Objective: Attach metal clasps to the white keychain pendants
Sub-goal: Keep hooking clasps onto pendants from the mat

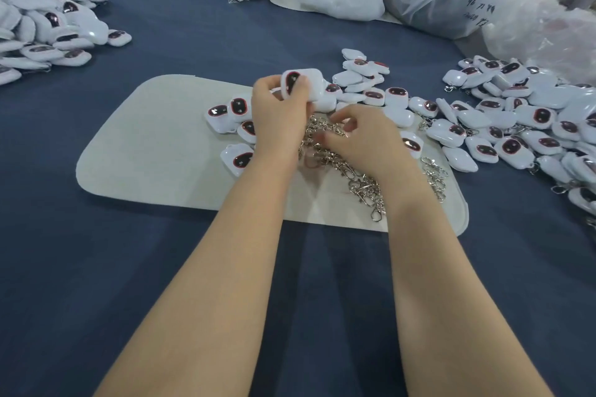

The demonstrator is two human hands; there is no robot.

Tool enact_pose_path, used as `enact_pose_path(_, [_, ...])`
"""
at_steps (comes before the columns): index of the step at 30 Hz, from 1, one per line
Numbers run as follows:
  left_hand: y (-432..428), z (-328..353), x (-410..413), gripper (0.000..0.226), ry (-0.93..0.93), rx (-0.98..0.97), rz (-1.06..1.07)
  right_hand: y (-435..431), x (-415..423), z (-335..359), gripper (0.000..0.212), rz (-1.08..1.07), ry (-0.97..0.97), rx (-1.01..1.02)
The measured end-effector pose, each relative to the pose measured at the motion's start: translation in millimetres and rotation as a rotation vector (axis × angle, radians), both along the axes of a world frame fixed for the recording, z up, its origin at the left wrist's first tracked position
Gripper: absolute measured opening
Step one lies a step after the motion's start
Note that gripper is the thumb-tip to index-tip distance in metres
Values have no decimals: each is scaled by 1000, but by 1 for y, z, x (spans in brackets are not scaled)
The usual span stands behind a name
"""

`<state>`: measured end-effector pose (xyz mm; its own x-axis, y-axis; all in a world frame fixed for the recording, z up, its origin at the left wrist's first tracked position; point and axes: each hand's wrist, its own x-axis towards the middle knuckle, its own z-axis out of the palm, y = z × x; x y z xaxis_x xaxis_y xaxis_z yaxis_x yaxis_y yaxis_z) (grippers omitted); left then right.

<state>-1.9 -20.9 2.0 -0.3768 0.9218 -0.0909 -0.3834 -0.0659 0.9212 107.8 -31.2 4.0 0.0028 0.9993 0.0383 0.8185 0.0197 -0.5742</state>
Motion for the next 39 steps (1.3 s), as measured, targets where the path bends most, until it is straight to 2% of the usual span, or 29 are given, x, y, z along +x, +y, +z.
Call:
enact_pose_path(2, [2,0,-2,26,-112,6,31,-1,-4,-2,42,58,-102,-95])
enact_pose_path(6, [1,0,0,23,-130,2,25,2,-5,-9,19,-29,-53,63])
enact_pose_path(10, [2,0,-1,22,-141,-11,1,6,-1,-13,14,-126,95,149])
enact_pose_path(16, [2,-1,1,15,-105,-3,-91,12,2,-9,9,-218,538,166])
enact_pose_path(19, [2,-3,1,13,-31,7,-155,11,2,-7,11,-201,700,134])
enact_pose_path(22, [0,-3,3,18,-3,3,-163,10,1,-6,13,-169,788,146])
enact_pose_path(24, [0,-3,4,20,89,-10,-158,8,1,-5,16,-157,822,160])
enact_pose_path(30, [-4,-5,7,21,467,66,-196,9,3,-4,15,-198,796,171])
enact_pose_path(33, [-4,-7,6,11,538,94,-169,7,2,-2,16,-165,825,174])
enact_pose_path(36, [-4,-8,6,13,636,123,-130,6,-1,-1,17,-95,785,194])
enact_pose_path(39, [-3,-8,7,11,651,129,-151,6,-1,0,13,-140,823,231])
